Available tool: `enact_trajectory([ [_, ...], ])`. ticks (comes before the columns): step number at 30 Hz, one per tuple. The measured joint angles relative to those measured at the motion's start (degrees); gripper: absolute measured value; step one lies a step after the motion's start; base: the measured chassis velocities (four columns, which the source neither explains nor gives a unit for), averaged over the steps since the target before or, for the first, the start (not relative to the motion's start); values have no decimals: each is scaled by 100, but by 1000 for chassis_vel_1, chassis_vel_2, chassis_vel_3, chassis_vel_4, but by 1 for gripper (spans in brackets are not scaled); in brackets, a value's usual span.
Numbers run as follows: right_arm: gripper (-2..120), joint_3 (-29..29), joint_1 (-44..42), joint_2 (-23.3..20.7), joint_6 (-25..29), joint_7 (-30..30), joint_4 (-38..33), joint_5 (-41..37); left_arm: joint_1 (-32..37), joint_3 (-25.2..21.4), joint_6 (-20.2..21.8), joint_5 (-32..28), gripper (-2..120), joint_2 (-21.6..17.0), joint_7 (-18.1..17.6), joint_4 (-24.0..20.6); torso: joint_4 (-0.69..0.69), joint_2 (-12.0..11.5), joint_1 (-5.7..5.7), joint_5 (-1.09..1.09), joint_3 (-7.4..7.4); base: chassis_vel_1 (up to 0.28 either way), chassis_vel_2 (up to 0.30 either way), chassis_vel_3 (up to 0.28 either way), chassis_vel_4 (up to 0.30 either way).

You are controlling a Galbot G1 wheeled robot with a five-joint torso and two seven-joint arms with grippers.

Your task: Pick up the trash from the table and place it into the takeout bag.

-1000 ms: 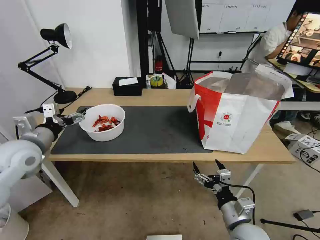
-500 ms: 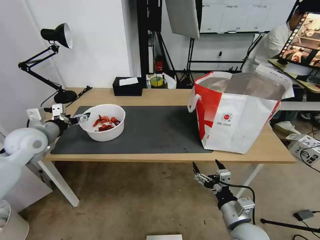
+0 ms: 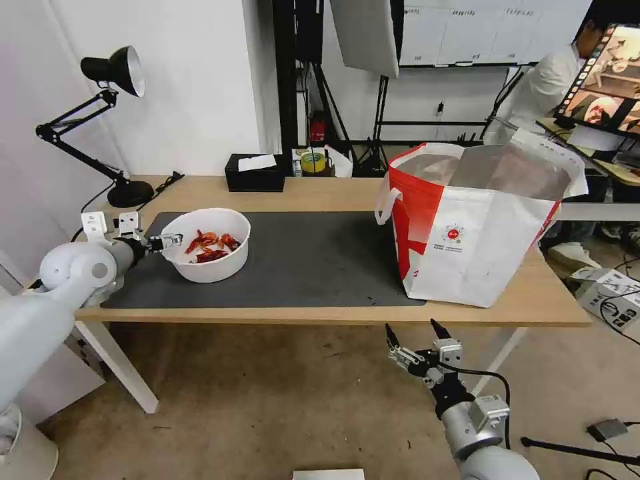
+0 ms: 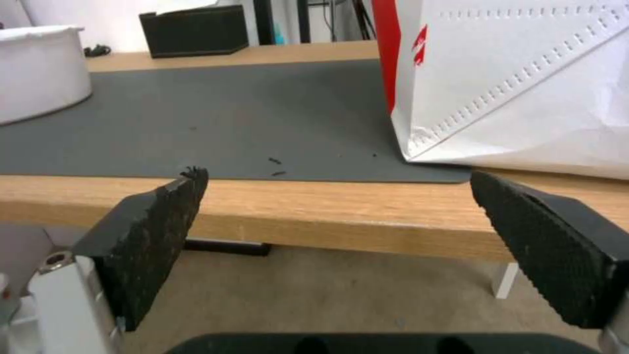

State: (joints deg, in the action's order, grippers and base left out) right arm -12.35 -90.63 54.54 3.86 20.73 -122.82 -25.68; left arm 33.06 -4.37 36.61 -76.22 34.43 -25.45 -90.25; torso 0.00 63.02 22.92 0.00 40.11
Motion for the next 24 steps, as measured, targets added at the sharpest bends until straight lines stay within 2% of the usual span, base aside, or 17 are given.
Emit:
enact_trajectory([
  [2, 100, 0, 0, 0, 0, 0, 0, 0, -76, 21, 96, -95, 100, 38, -65, 43, 0, 0, 0, 0, 0, 0, 0, 0, 0],
  [4, 100, 0, 0, 0, 0, 0, 0, 0, -235, 75, 307, -389, 100, 112, -313, 115, 0, 1, 0, 1, 0, 0, 0, 0, 0],
  [12, 100, 0, 0, 0, 0, 0, 0, 0, -452, 178, 540, -860, 100, 207, -772, 209, 0, 0, 0, 1, 0, 0, 0, 0, 0],
  [14, 100, 0, 1, 0, 0, 0, 0, 0, -574, 209, 581, -1379, 100, 268, -1280, 276, -1, 0, 0, 1, 0, 0, 0, 0, 0],
  [15, 100, 0, 1, 0, 0, 0, 0, 0, -602, 223, 582, -1456, 100, 274, -1346, 307, -1, 0, 0, 1, 0, 0, 0, 0, 0],
  [24, 100, 0, 0, 0, 0, 0, 0, 0, -693, 265, 580, -1767, 93, 300, -1482, 352, -1, 0, 0, 0, 0, 0, 0, 0, 0],
])
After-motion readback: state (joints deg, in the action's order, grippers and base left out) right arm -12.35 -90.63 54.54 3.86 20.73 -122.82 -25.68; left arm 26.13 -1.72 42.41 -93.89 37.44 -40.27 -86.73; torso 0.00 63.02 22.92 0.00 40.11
